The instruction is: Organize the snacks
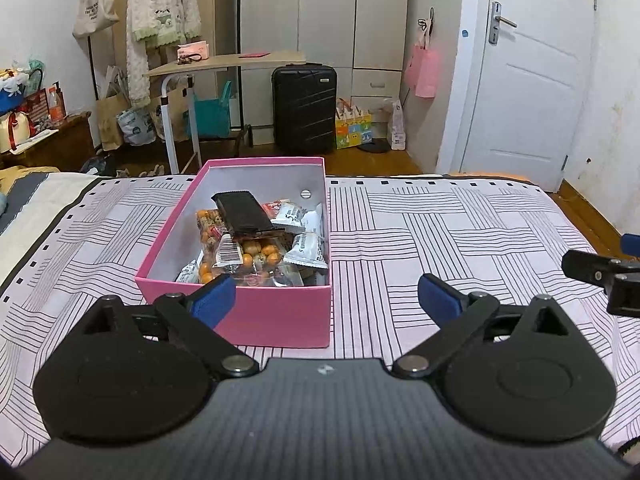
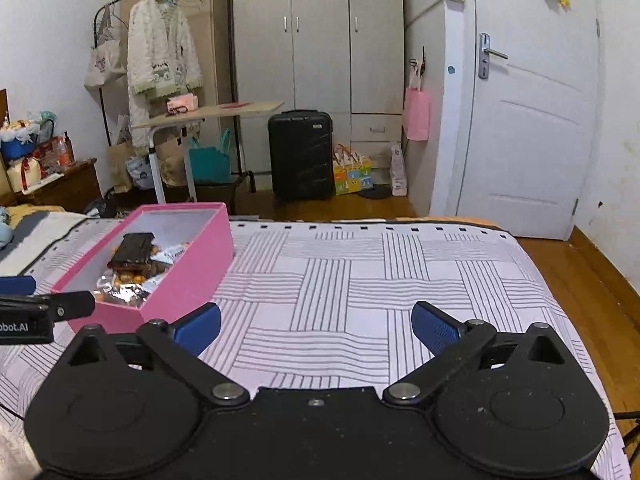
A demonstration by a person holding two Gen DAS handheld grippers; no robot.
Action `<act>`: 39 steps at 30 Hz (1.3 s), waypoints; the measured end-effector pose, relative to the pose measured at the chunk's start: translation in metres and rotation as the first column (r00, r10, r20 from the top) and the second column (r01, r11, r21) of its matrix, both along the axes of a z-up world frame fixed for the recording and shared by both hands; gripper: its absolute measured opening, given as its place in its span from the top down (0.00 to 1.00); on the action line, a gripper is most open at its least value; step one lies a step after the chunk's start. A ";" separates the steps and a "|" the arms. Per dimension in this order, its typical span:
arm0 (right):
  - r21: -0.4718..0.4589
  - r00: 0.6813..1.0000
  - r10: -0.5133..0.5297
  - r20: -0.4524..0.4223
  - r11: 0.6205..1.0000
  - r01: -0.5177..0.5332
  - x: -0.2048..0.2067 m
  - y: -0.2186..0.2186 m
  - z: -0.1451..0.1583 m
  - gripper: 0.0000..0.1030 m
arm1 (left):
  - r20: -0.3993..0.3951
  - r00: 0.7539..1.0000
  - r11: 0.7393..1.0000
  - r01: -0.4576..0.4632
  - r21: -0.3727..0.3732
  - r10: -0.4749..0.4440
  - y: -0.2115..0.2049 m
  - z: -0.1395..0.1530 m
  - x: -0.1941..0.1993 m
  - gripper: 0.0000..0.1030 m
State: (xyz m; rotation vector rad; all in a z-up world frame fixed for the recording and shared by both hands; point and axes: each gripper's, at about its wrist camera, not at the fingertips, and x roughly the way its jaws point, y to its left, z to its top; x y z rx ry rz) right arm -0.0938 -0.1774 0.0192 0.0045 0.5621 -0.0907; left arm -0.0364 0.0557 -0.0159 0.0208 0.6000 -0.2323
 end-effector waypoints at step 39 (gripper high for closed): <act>-0.018 0.999 -0.027 -0.044 1.000 0.026 -0.005 -0.007 0.000 0.00 | 0.038 0.998 0.998 -0.044 0.048 0.042 -0.006 0.001 -0.013 0.03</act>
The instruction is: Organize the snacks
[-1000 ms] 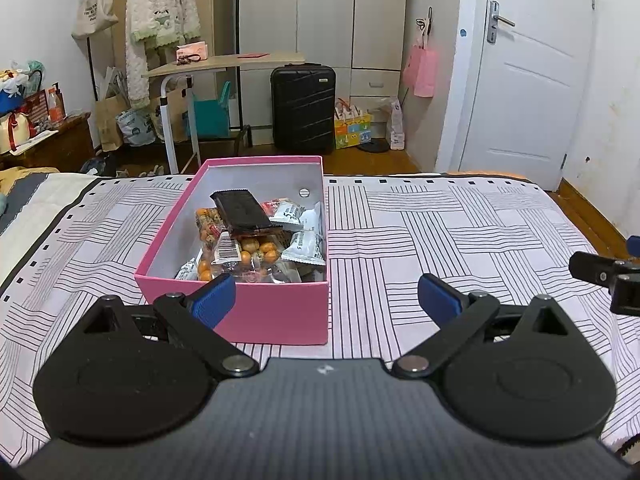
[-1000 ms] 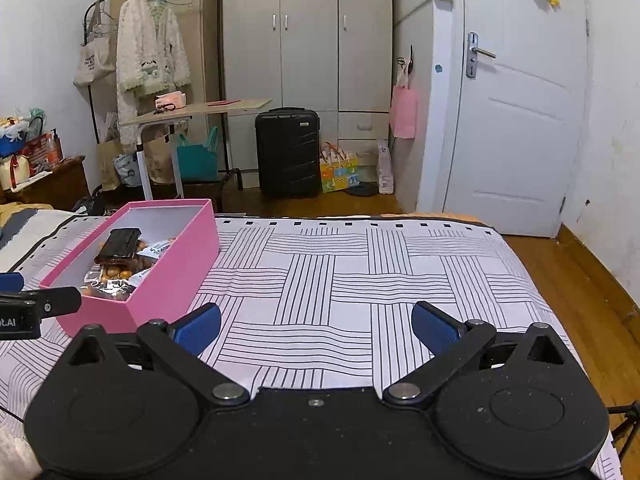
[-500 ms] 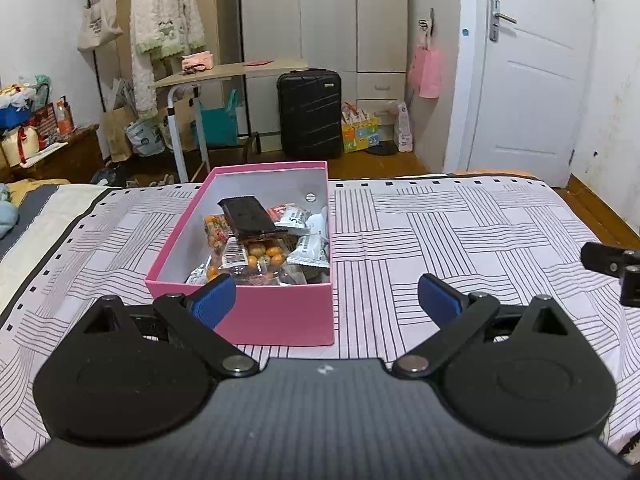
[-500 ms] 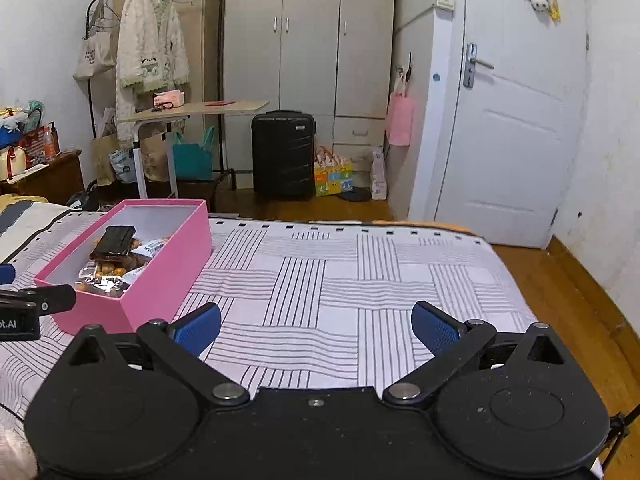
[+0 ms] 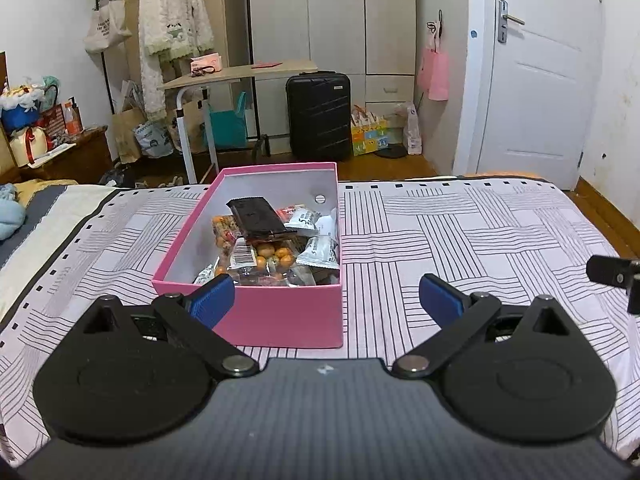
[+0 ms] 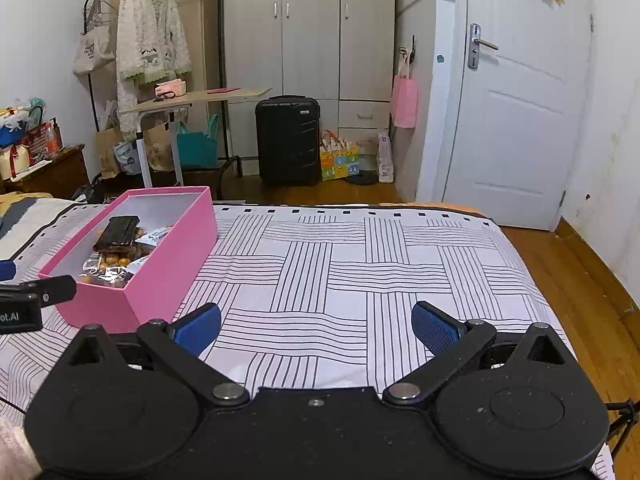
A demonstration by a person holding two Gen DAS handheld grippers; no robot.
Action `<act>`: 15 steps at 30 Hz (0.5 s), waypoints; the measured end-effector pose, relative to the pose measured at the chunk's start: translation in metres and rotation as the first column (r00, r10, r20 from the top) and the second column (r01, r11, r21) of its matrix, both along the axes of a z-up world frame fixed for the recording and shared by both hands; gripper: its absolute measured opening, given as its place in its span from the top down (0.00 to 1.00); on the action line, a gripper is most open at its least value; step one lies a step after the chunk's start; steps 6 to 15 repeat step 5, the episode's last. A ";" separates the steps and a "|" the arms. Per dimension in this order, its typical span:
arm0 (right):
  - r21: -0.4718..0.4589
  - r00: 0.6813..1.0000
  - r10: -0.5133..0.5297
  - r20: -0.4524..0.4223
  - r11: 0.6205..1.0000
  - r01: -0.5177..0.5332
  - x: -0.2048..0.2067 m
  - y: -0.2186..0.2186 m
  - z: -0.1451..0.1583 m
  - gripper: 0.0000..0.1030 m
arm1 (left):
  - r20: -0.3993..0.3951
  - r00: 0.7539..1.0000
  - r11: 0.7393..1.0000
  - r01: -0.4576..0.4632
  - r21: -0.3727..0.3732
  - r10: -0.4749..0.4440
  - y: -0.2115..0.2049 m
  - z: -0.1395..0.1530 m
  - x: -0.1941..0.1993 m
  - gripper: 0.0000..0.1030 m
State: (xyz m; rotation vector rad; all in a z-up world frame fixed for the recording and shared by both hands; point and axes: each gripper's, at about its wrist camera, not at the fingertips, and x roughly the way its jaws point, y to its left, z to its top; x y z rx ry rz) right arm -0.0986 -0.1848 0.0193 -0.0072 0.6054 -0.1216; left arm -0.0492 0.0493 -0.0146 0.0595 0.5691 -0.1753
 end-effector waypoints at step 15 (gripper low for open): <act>-0.002 1.000 -0.001 0.001 1.000 0.001 -0.001 0.000 0.000 0.00 | 0.012 1.000 1.000 0.003 0.019 -0.003 -0.001 0.000 -0.001 0.03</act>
